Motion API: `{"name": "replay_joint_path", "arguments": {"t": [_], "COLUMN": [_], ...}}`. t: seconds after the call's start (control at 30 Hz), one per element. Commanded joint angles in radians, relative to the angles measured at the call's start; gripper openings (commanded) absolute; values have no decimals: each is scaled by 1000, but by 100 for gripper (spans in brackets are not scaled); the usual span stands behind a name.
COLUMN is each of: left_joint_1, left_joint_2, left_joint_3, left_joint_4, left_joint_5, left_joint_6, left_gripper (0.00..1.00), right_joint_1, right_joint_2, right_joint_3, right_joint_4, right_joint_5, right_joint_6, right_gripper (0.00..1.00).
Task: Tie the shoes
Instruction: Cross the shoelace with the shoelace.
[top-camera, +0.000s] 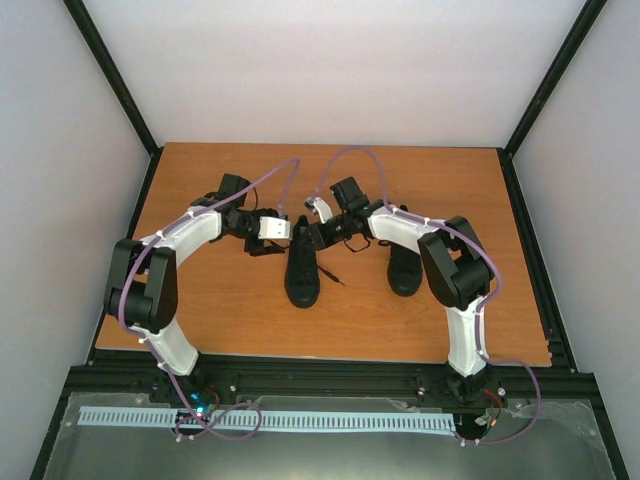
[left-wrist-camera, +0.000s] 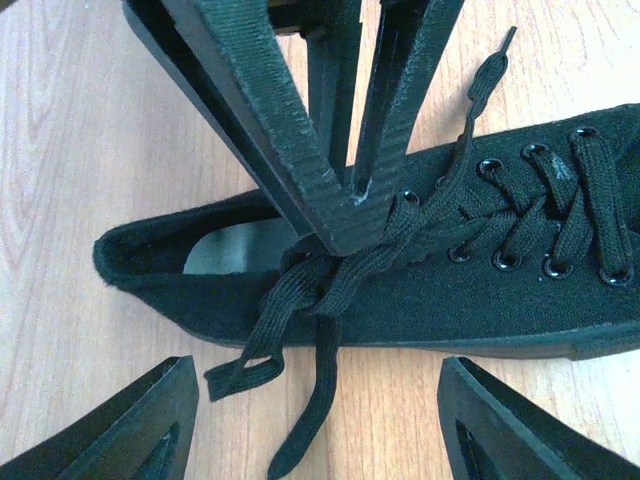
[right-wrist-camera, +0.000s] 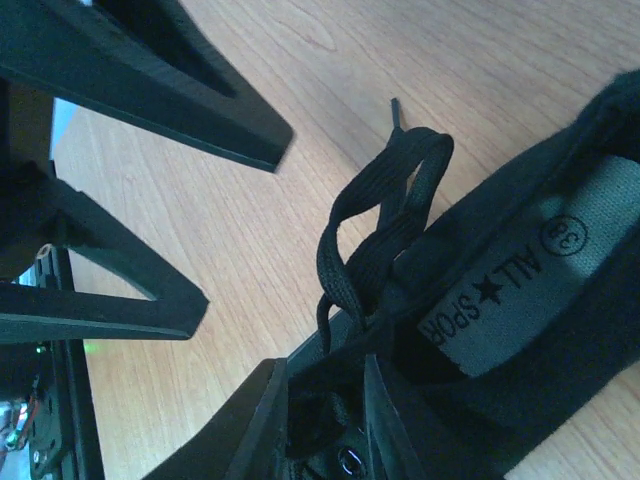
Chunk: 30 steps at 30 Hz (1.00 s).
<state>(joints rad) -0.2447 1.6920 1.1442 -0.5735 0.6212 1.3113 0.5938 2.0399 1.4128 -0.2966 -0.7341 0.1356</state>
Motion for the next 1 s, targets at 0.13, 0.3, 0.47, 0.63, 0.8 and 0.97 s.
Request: {"name": "replay_joint_path", "arguments": {"t": [0.13, 0.3, 0.47, 0.63, 0.8, 0.97], "left_joint_1": [-21, -21, -26, -33, -38, -48], "left_joint_2": [59, 67, 72, 68, 79, 101], "left_joint_3": [60, 55, 55, 57, 83, 97], "left_joint_4": [27, 34, 32, 33, 27, 19], "left_joint_5": [12, 24, 30, 34, 39, 32], "left_joint_6": [37, 26, 17, 13, 2, -4], "left_gripper": [68, 68, 68, 68, 68, 68], "right_joint_1": [9, 17, 24, 24, 24, 24], "right_joint_2": [3, -10, 5, -13, -53, -65], "right_joint_3": [31, 27, 36, 34, 34, 29], "right_joint_4": [-18, -15, -31, -26, -30, -32], "right_joint_5": [-28, -39, 12, 26, 37, 29], "right_joint_6": [-5, -11, -18, -16, -26, -30], "right_gripper": [30, 34, 14, 3, 3, 5]}}
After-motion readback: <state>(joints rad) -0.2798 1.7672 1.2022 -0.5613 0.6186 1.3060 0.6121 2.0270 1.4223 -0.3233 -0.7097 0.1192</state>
